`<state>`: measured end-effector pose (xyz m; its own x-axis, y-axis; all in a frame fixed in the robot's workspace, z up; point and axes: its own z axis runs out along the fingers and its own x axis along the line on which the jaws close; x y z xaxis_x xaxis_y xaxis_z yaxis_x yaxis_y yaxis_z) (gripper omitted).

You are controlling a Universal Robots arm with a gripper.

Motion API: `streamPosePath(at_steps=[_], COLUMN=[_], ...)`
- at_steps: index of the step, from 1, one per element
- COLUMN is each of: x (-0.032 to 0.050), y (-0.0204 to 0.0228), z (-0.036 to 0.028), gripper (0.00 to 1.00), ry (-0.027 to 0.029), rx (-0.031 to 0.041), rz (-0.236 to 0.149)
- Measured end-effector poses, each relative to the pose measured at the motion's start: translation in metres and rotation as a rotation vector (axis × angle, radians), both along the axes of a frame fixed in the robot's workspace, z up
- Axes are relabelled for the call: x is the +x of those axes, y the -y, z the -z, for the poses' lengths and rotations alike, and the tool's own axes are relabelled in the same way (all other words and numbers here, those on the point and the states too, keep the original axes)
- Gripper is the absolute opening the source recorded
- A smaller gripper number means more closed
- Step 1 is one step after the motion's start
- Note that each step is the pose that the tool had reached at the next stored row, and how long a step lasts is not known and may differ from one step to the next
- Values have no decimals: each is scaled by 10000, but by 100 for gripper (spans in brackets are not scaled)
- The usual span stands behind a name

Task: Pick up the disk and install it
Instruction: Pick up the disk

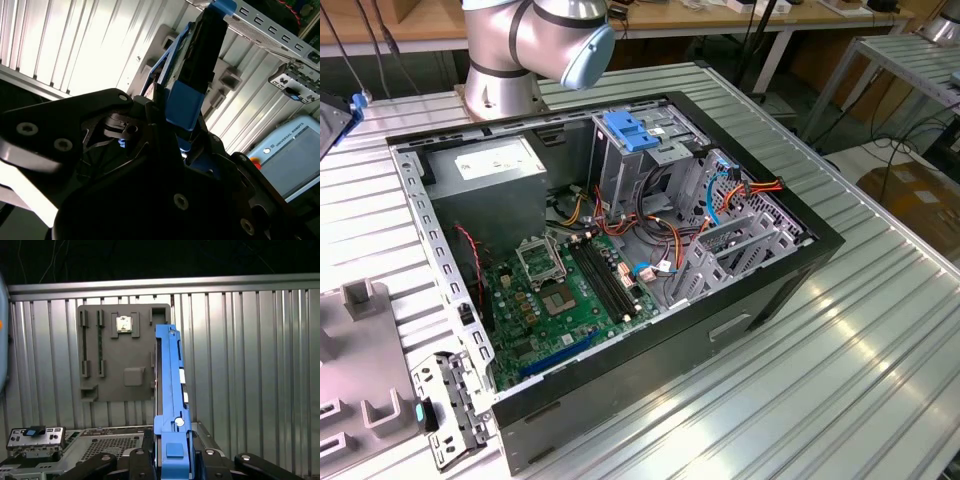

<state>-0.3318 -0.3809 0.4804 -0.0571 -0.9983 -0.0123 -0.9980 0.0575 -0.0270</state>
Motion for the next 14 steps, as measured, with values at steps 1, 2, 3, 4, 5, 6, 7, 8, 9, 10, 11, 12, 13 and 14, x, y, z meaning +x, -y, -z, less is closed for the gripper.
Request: streamPosePath(at_steps=[1,2,3,4,5,6,7,8,9,10,11,12,13,14], x=[2,3,4,4,5,4,-2,-16,-48,-78,-95,-111,-126,-148], y=[0,0,0,0,0,0,0,0,0,0,0,0,0,0], z=[0,0,0,0,0,0,-1,0,0,-1,0,1,0,0], gripper=[37,37,37,37,37,37,37,37,37,37,37,37,37,37], ry=[1,0,0,0,1,7,24,90,254,427,550,674,789,956], rx=[0,0,0,0,0,-1,-1,0,1,-3,-4,-5,-6,-10], rz=[-1,0,0,0,-1,-2,-1,0,-1,0,-1,0,-1,-1])
